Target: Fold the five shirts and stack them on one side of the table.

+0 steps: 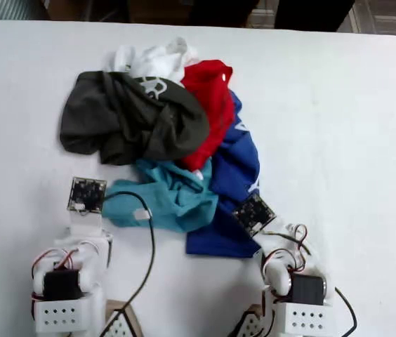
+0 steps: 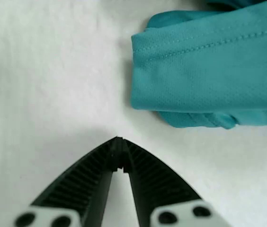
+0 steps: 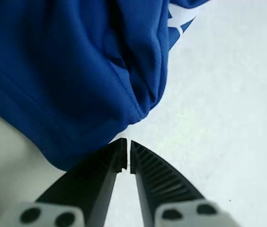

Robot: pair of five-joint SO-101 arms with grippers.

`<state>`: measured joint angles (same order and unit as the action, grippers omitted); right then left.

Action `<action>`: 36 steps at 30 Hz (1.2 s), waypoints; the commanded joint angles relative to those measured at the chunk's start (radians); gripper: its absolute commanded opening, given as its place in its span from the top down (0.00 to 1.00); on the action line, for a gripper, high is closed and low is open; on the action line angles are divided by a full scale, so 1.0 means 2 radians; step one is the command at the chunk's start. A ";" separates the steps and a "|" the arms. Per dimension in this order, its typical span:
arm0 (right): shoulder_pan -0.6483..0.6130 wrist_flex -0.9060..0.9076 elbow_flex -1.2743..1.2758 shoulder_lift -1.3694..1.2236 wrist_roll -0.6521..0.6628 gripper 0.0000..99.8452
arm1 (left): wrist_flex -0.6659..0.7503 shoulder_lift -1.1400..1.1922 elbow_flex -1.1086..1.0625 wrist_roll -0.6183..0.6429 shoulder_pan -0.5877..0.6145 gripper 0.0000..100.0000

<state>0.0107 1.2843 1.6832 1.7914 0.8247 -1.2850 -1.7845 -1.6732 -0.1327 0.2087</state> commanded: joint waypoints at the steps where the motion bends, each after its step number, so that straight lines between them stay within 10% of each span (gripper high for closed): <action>1: -0.003 0.013 0.005 0.003 0.005 0.98 | 0.008 -0.002 -0.011 0.005 -0.005 0.97; 36: -0.016 -0.031 0.002 0.004 -0.001 0.98 | 0.008 -0.002 -0.011 0.005 -0.005 0.97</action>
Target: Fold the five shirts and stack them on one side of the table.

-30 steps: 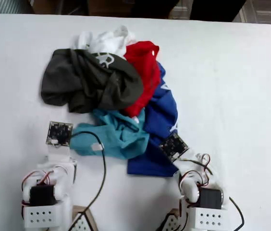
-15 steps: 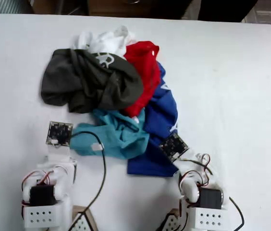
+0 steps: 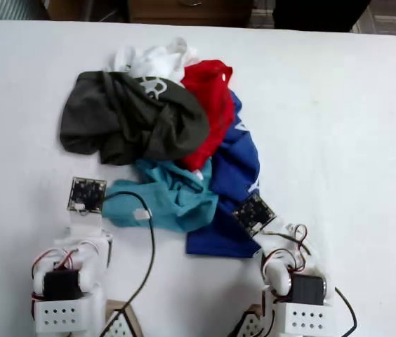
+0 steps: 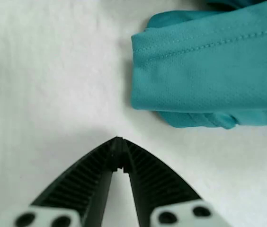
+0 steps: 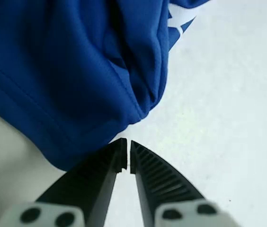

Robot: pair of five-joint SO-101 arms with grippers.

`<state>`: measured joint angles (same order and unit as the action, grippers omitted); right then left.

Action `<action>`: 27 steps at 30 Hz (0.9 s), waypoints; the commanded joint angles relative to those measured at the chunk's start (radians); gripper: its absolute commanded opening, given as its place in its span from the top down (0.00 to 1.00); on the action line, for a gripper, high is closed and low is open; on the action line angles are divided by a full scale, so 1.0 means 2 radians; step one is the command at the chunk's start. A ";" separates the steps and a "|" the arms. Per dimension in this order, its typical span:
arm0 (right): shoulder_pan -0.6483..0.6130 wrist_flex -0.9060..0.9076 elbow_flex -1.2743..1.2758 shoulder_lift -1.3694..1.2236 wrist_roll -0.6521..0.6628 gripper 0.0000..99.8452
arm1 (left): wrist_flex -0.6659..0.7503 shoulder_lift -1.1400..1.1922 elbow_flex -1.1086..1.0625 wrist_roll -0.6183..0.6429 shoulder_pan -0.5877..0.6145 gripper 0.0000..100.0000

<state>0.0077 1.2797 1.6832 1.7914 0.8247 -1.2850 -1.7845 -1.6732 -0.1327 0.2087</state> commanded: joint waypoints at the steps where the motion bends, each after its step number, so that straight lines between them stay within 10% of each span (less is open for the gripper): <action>1: -0.023 -0.042 0.002 0.004 -0.012 0.98 | 0.008 -0.002 -0.011 0.005 -0.005 0.97; 9: -0.044 -0.085 -0.071 0.004 -0.295 0.97 | 0.008 -0.002 -0.011 0.005 -0.005 0.97; 27: -0.080 -0.119 0.005 0.003 -0.302 0.81 | 0.008 -0.002 -0.011 0.007 -0.007 0.97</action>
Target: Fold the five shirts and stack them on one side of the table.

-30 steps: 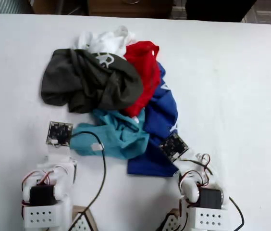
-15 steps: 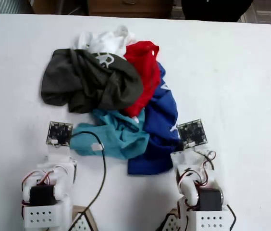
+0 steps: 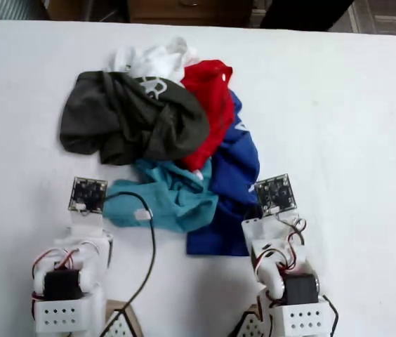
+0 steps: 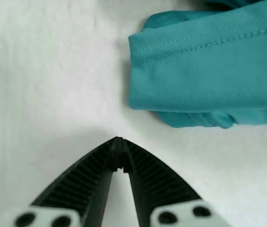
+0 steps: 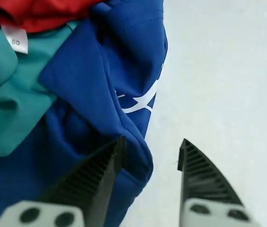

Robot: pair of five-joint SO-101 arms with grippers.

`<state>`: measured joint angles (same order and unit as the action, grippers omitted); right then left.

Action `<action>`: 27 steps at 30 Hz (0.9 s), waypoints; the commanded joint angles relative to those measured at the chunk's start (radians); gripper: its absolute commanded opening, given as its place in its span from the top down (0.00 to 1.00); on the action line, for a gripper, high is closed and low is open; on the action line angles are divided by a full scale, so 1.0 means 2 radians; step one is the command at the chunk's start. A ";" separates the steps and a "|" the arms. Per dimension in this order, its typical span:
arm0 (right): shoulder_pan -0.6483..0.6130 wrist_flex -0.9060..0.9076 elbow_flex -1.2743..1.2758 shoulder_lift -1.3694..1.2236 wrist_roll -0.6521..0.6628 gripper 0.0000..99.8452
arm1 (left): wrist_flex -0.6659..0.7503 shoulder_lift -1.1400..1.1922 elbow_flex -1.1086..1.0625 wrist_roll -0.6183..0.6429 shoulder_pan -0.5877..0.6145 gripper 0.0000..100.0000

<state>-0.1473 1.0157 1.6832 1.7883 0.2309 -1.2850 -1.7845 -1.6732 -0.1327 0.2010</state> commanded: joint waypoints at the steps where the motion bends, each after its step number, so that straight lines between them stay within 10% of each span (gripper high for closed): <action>1: -0.003 0.022 0.005 0.005 -0.006 0.81 | 0.008 -0.002 -0.011 0.007 -0.003 0.97; 13: 0.000 0.119 0.005 0.005 -0.003 0.81 | 0.203 -0.002 -0.011 0.020 -0.057 0.97; 21: 0.000 0.127 0.005 0.005 -0.003 0.81 | 0.232 -0.002 0.046 0.227 -0.143 0.97; 27: 0.000 0.127 0.005 0.005 -0.003 0.81 | 0.232 -0.002 0.116 0.232 -0.199 0.97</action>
<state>-0.1473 1.2612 1.6832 1.7883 0.2263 -0.8431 -1.7814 -1.5382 0.3168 -0.1350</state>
